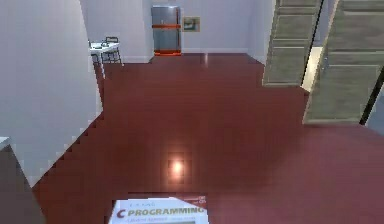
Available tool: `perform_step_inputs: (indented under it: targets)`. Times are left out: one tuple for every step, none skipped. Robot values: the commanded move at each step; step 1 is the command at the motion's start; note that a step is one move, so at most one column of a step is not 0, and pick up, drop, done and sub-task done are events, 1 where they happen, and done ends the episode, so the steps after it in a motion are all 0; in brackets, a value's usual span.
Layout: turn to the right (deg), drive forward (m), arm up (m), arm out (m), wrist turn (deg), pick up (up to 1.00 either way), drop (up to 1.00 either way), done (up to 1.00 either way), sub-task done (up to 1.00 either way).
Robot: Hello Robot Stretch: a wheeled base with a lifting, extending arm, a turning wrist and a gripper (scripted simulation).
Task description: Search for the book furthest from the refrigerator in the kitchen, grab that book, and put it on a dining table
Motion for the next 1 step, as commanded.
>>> perform_step_inputs:
  targets:
    - [0.0,0.15,0.00,0.00,0.0,0.00,0.00,0.00,0.00]
